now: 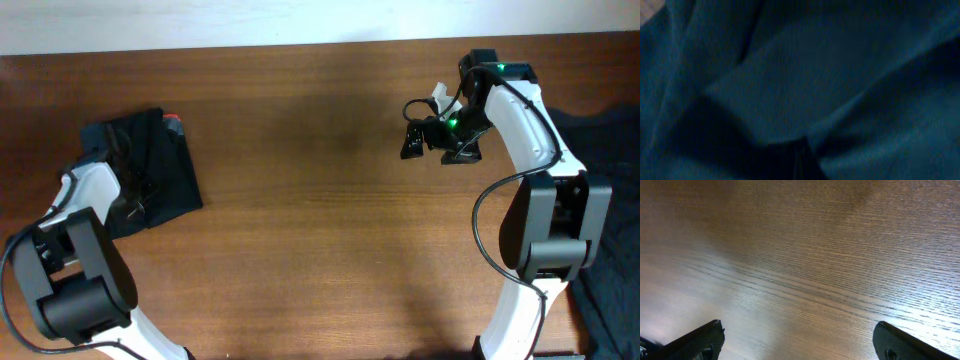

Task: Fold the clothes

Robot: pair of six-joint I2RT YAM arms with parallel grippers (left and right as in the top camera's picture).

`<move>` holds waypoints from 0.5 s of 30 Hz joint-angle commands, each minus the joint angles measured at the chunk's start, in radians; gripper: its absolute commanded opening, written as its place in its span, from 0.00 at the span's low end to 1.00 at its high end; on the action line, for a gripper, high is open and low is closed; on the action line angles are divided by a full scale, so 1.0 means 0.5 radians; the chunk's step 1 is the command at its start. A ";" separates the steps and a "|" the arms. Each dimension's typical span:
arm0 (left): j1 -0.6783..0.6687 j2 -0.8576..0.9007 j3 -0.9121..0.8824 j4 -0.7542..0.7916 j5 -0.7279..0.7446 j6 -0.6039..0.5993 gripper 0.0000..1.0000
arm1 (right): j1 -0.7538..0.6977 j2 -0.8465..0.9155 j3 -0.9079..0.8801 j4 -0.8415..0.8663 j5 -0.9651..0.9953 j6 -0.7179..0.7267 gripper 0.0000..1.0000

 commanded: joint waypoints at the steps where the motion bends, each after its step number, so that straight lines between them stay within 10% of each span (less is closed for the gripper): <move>1: -0.005 0.026 -0.115 0.111 -0.108 -0.011 0.00 | -0.007 -0.053 0.017 -0.001 0.012 -0.014 0.99; 15: -0.008 0.027 -0.112 0.407 -0.481 0.038 0.01 | -0.007 -0.053 0.017 -0.001 0.012 -0.014 0.99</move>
